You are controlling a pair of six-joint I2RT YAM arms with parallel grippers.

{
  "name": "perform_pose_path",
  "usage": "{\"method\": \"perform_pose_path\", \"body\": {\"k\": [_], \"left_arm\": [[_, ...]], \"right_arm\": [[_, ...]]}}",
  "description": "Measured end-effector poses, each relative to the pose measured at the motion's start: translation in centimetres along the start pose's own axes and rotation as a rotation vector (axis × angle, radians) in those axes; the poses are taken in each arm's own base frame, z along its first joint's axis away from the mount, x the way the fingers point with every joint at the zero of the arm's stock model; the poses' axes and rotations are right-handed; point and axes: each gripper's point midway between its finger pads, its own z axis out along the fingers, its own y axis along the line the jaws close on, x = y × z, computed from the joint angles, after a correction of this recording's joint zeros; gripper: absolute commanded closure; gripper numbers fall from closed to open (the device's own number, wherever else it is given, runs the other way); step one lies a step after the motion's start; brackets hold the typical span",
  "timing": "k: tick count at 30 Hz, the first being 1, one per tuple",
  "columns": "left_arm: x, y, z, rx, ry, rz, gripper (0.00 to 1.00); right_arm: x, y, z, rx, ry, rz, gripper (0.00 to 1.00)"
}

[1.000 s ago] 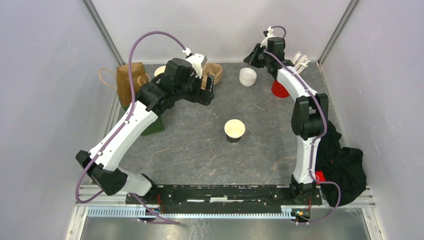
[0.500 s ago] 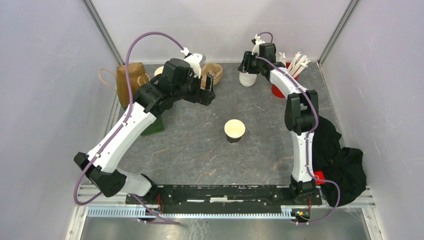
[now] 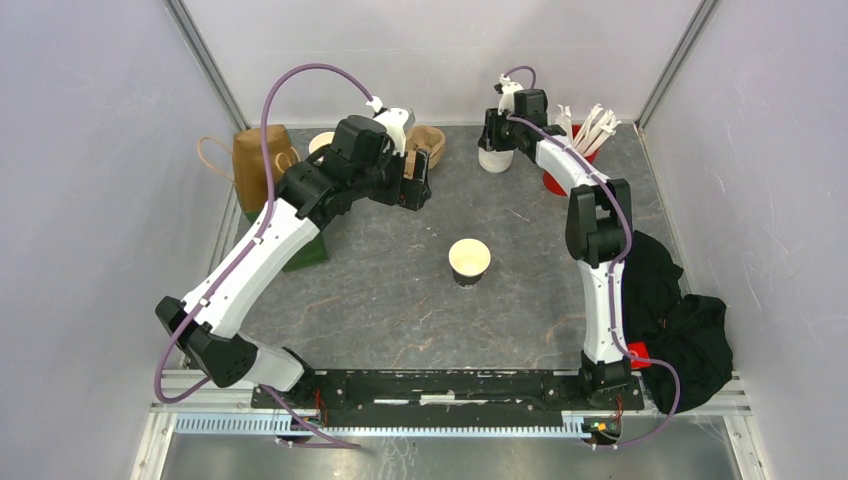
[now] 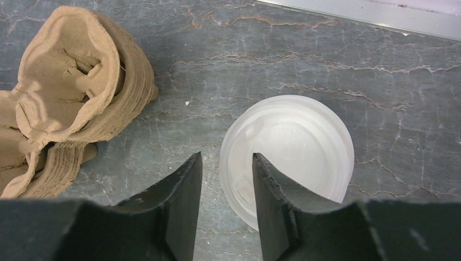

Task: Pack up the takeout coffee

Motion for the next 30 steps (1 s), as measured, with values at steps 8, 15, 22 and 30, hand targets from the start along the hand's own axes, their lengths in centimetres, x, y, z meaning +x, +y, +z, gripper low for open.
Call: {"method": "perform_pose_path", "body": {"k": [8,15,22,30], "left_arm": [[0.09,0.13,0.00,-0.003,0.004,-0.002,0.06],[0.06,0.26,0.00,-0.006,0.004,-0.004,0.06],[0.05,0.30,0.00,-0.007,0.004,-0.004,0.06],[0.04,0.33,-0.01,-0.007,0.003,-0.005,0.06]], "right_arm": [[0.31,0.85,0.46,-0.008,0.008,-0.048,0.64],[0.74,0.65,0.71,0.010,0.019,-0.065,0.74],[0.74,0.41,0.73,0.025,0.018,-0.078,0.80],[0.88,0.29,0.70,0.032,0.024,-0.077,0.87]]}}
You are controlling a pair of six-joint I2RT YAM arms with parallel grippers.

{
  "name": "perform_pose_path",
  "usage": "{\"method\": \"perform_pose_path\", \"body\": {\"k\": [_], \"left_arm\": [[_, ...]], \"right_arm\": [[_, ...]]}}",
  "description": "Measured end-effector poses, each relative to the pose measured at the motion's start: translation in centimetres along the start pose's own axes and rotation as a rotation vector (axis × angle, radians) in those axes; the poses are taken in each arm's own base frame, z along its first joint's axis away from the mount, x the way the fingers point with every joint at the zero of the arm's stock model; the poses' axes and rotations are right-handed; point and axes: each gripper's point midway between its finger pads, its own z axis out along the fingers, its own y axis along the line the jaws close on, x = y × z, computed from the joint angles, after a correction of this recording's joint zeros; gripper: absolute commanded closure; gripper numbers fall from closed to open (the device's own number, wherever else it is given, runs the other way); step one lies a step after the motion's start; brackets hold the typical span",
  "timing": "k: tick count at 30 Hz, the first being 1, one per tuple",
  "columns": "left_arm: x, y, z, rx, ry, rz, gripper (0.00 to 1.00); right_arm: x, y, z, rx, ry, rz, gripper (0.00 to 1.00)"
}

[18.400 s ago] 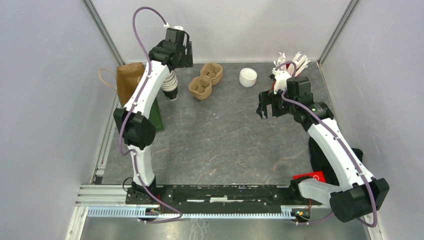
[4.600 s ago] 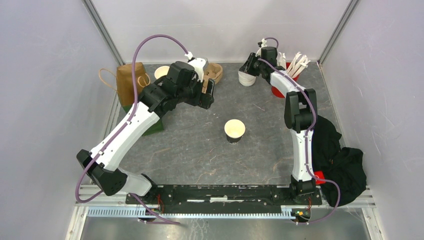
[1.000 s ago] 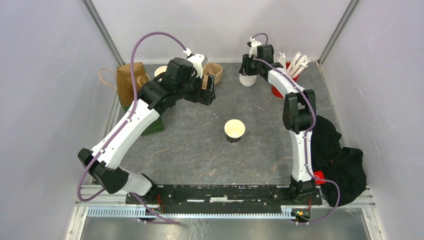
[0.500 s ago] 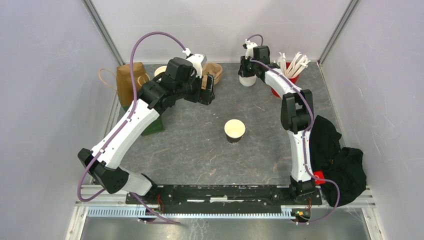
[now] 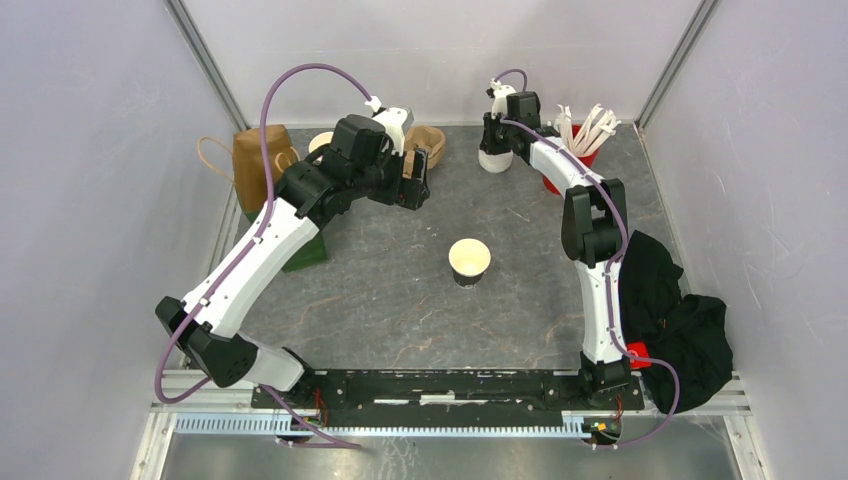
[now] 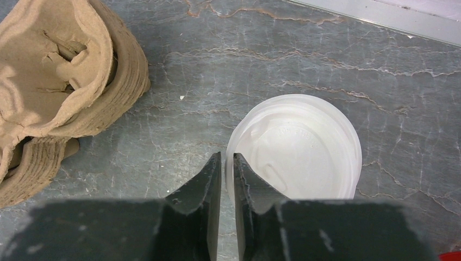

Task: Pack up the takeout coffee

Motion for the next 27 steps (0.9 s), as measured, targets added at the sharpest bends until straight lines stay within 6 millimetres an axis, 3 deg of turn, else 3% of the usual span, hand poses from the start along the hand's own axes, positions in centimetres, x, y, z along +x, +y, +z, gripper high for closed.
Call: {"method": "perform_pose_path", "body": {"k": [5,13,16,19,23,27], "left_arm": [[0.0,0.0,0.0,0.000,0.000,0.000,0.06],[0.0,-0.1,0.0,0.004,0.000,-0.001,0.06],[-0.3,-0.4,0.0,0.020,-0.010,-0.004,0.06],[-0.9,-0.9,-0.4,0.040,-0.038,-0.027,0.05],[-2.7,-1.6,-1.7,0.073,-0.114,-0.085,0.05],[-5.1,-2.5,-3.1,0.124,-0.206,-0.162,0.04]], "right_arm": [[0.0,0.0,0.0,0.001,0.001,0.001,1.00],[-0.8,0.5,-0.7,-0.004,-0.006,0.057,1.00],[-2.7,1.8,-2.5,-0.039,-0.034,0.116,1.00],[-5.2,4.7,-6.9,-0.135,-0.099,0.206,1.00],[-9.3,10.6,-16.6,-0.369,-0.249,0.362,1.00],[-10.4,15.4,-26.0,-0.612,-0.355,0.495,1.00]]}}
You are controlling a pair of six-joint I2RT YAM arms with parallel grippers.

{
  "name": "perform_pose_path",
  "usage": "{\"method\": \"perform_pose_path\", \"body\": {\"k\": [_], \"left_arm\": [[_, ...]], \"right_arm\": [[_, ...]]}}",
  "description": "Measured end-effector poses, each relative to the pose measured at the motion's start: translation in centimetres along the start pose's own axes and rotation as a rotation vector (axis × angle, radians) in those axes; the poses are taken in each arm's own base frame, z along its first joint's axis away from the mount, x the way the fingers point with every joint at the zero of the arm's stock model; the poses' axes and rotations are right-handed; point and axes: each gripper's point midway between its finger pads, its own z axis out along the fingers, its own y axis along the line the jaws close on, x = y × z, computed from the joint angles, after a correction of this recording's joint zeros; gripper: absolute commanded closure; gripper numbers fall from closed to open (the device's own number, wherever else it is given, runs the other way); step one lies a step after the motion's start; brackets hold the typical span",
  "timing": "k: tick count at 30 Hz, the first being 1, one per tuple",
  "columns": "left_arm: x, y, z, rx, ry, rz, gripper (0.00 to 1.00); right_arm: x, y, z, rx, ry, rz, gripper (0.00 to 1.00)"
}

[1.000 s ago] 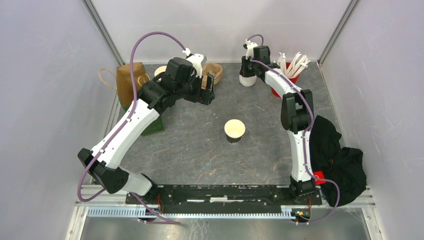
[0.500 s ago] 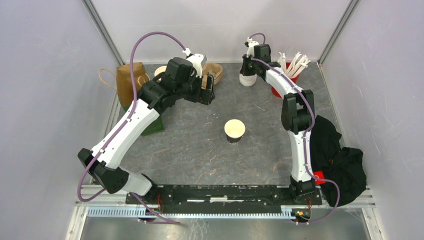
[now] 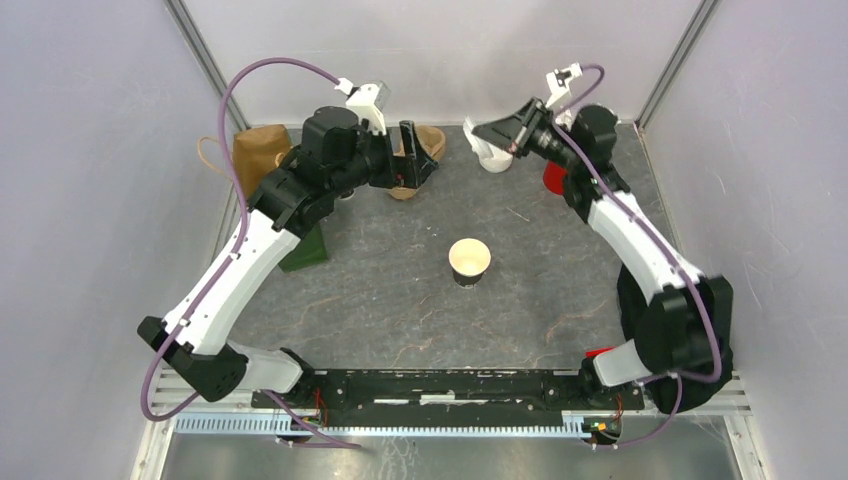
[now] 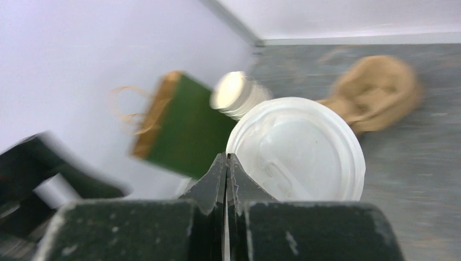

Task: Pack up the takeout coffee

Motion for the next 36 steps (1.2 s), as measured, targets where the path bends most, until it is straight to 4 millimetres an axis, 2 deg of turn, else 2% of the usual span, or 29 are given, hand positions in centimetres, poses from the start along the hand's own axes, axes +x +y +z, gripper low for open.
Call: {"method": "perform_pose_path", "body": {"k": [2,7,11,13,15,18,22,26,31,36], "left_arm": [[-1.1,-0.7,-0.2,0.030,-0.041,-0.044,0.04],[-3.6,-3.5,-0.6,0.188,-0.151,-0.186,0.04],[-4.2,-6.1,-0.2,0.369,-0.212,-0.322,0.05],[-4.1,-6.6,0.1,0.420,-0.225,-0.373,0.04],[-4.0,-6.9,0.3,0.450,-0.225,-0.412,0.04],[-5.2,-7.5,-0.5,0.484,-0.266,-0.439,0.04],[-7.4,-8.3,-3.1,0.547,-0.361,-0.466,0.03],[-9.1,-9.2,-5.1,0.629,-0.436,-0.484,0.02],[-10.1,-10.0,-5.3,0.695,-0.467,-0.517,0.02],[-9.8,-10.0,-4.3,0.703,-0.447,-0.540,0.01]], "right_arm": [[0.9,3.1,-2.4,-0.082,-0.006,0.078,1.00],[1.7,7.4,-5.6,-0.203,0.013,0.215,1.00],[0.6,11.6,-6.9,-0.371,-0.008,0.254,1.00],[0.4,14.0,-7.3,-0.456,-0.009,0.249,1.00],[-0.3,17.1,-7.1,-0.558,-0.002,0.226,1.00],[-1.5,20.7,-7.3,-0.676,-0.010,0.196,1.00],[-2.2,22.0,-8.2,-0.729,-0.033,0.176,1.00],[-1.9,21.7,-8.2,-0.718,-0.034,0.182,1.00],[-1.6,21.3,-8.0,-0.684,-0.037,0.159,1.00],[-1.6,21.6,-8.4,-0.670,-0.049,0.123,1.00]]}}
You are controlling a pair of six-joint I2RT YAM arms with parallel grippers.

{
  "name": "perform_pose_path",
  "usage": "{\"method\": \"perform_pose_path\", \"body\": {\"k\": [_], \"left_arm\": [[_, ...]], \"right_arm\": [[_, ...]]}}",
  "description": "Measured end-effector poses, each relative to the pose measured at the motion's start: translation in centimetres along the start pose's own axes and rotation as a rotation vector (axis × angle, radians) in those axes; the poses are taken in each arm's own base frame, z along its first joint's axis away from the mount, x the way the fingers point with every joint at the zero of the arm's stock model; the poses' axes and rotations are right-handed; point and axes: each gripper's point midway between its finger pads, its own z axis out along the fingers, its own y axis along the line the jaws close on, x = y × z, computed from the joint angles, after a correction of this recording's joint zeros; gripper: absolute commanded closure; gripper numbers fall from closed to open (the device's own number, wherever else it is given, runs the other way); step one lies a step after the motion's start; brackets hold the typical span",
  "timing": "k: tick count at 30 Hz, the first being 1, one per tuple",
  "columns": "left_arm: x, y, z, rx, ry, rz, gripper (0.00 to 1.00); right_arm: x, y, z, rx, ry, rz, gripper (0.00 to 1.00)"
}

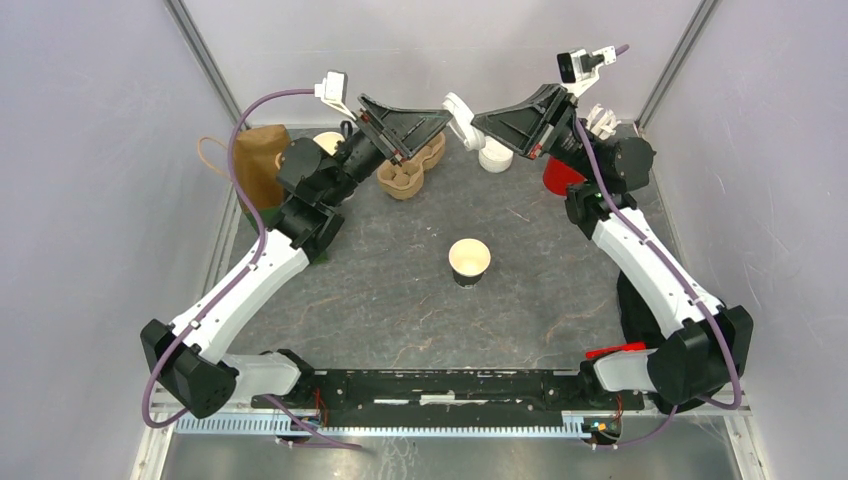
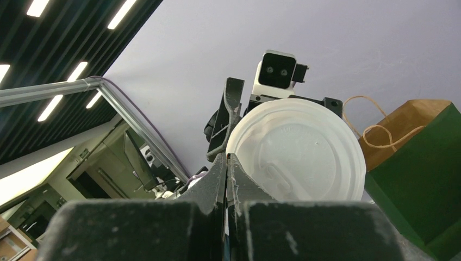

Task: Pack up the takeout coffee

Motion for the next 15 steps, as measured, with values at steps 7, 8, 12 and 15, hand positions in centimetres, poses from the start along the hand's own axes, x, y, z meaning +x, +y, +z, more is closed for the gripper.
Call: {"method": "perform_pose_path", "body": {"k": [7,8,12,15], "left_arm": [[0.1,-0.2,0.3,0.026,0.003,-0.006,0.01],[0.2,-0.3,0.5,0.041,0.004,-0.012,0.01],[0.7,0.3,1.0,0.055,0.023,-0.032,0.01],[1.2,0.9,1.2,0.051,0.042,-0.047,0.04]], "right_arm": [[0.0,0.2,-0.1,0.012,0.001,-0.021,1.00],[0.1,0.0,-0.1,0.017,0.002,-0.017,1.00],[0.1,-0.1,-0.1,0.023,0.003,-0.018,1.00],[0.1,-0.2,-0.1,0.026,0.003,-0.018,1.00]]}}
